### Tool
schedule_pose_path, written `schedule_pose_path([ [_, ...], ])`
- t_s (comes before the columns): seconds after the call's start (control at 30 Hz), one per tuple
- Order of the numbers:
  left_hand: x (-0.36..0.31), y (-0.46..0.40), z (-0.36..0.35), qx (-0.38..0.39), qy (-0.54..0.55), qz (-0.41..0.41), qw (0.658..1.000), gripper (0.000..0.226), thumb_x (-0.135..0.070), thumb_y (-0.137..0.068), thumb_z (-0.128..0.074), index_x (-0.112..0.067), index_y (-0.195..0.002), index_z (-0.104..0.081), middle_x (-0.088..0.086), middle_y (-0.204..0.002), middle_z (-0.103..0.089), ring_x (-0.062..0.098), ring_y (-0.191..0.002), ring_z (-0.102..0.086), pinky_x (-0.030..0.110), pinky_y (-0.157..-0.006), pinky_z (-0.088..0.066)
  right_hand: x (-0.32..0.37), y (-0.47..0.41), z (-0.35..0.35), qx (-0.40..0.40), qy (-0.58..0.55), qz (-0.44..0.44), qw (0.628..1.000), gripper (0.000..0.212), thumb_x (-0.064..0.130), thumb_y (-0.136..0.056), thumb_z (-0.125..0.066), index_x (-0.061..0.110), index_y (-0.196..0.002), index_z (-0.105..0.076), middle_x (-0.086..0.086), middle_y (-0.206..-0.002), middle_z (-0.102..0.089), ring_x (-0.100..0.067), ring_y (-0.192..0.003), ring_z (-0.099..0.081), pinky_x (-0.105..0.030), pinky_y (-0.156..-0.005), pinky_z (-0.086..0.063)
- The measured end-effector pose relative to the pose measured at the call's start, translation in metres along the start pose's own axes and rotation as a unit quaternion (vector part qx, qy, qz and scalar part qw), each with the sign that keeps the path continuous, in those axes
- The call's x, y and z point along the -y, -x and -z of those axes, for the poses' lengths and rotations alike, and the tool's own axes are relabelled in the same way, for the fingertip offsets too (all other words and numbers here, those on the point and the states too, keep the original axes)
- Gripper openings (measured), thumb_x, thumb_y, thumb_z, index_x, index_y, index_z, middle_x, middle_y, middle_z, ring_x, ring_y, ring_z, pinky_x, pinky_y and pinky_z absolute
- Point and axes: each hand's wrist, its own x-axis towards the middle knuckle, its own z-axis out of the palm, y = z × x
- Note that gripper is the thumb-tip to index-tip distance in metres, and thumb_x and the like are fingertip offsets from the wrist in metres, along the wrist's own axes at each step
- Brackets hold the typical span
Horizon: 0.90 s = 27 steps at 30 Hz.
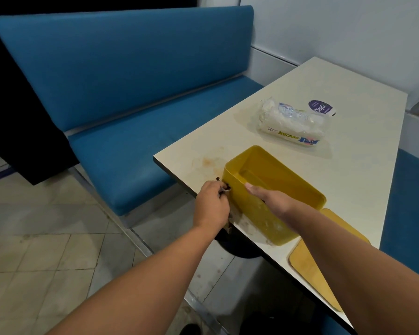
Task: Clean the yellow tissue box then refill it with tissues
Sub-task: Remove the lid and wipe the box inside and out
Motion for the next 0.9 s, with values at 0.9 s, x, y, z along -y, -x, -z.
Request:
schedule_pose_path([
  [0.9,-0.012,-0.025,0.028,0.043,0.080,0.154,0.984,0.022,-0.021,-0.090,-0.061,-0.021,-0.112,-0.060,-0.007,-0.097,-0.061,0.011,-0.083,-0.055,0.023,-0.067,-0.042,0.003,0.004,0.001,-0.008,0.008,-0.013,1.000,0.073,0.068,-0.089,-0.041,0.028,-0.150,-0.032,-0.009,-0.159,-0.024,-0.033,-0.145,-0.023,-0.051,-0.115,-0.017],
])
